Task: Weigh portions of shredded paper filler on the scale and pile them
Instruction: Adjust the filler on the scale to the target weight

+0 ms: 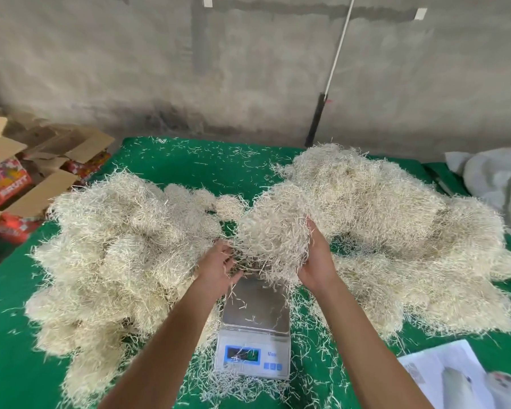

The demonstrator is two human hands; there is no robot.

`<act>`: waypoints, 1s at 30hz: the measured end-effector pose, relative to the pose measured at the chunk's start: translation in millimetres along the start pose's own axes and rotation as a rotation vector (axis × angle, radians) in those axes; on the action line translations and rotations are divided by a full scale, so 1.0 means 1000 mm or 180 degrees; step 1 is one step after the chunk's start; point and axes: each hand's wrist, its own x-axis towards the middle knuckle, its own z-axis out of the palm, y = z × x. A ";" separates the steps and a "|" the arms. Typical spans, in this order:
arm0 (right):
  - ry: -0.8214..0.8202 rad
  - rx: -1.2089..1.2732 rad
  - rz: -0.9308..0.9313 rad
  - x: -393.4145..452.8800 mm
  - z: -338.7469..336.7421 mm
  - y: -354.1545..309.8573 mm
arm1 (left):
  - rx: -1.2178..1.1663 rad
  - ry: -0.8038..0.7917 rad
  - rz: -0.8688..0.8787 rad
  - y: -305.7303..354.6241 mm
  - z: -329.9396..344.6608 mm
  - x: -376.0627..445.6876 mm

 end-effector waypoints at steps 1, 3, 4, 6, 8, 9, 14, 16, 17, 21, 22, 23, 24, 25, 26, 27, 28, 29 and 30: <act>-0.0145 -0.0115 -0.0007 -0.001 0.003 -0.004 | -0.0041 -0.0172 -0.0113 -0.002 0.005 -0.003; -0.0143 -0.0814 0.0011 -0.005 0.013 -0.007 | -0.0071 -0.0216 -0.0203 -0.004 0.016 -0.008; 0.0020 -0.1380 0.0068 -0.004 0.013 -0.005 | -0.0050 -0.0126 -0.0161 -0.004 0.020 -0.010; 0.0157 -0.3000 -0.0264 0.003 0.007 0.011 | 0.0062 -0.0402 0.0007 -0.001 0.025 -0.015; 0.0269 -0.4109 -0.0928 0.008 -0.007 0.024 | 0.0750 -0.0922 0.0181 0.002 0.028 -0.021; 0.0254 -0.4063 -0.1067 0.008 -0.010 0.024 | 0.1046 -0.1017 0.0249 0.001 0.028 -0.022; 0.0232 -0.2723 -0.0788 0.013 -0.021 0.007 | 0.1043 -0.0377 0.0497 0.004 0.008 -0.008; 0.0213 -0.2329 -0.0762 0.015 -0.022 -0.001 | 0.0822 -0.0150 0.0493 0.010 0.000 -0.004; 0.0216 -0.2117 -0.0695 0.015 -0.020 -0.002 | 0.0693 -0.0124 0.0416 0.012 0.001 -0.004; 0.0056 -0.2254 -0.0728 0.013 -0.002 0.021 | 0.0746 -0.1103 0.0223 0.011 0.014 -0.022; -0.0102 -0.2368 -0.0702 0.015 -0.001 0.029 | 0.1111 -0.1318 0.0258 0.009 0.016 -0.028; -0.0163 -0.2390 -0.0647 0.017 -0.003 0.034 | 0.1400 -0.1356 0.0248 0.009 0.017 -0.030; -0.0099 -0.2337 -0.0606 0.017 -0.003 0.032 | 0.1530 -0.1244 0.0230 0.010 0.017 -0.033; 0.0061 -0.2207 -0.0623 0.019 -0.006 0.026 | 0.1612 -0.1029 0.0276 0.014 0.016 -0.032; 0.0291 -0.1924 -0.0599 0.021 -0.010 0.019 | 0.1605 -0.0817 0.0346 0.020 0.011 -0.033; 0.0580 -0.1463 -0.0619 0.024 -0.016 0.009 | 0.1490 -0.0563 0.0410 0.028 0.005 -0.032; 0.0885 -0.0940 -0.0664 0.027 -0.022 -0.002 | 0.1331 -0.0394 0.0462 0.033 -0.007 -0.030; 0.1150 -0.0508 -0.0760 0.031 -0.030 -0.013 | 0.1208 -0.0289 0.0575 0.037 -0.023 -0.026; 0.1362 -0.0334 -0.0854 0.036 -0.039 -0.023 | 0.1125 -0.0207 0.0769 0.039 -0.041 -0.022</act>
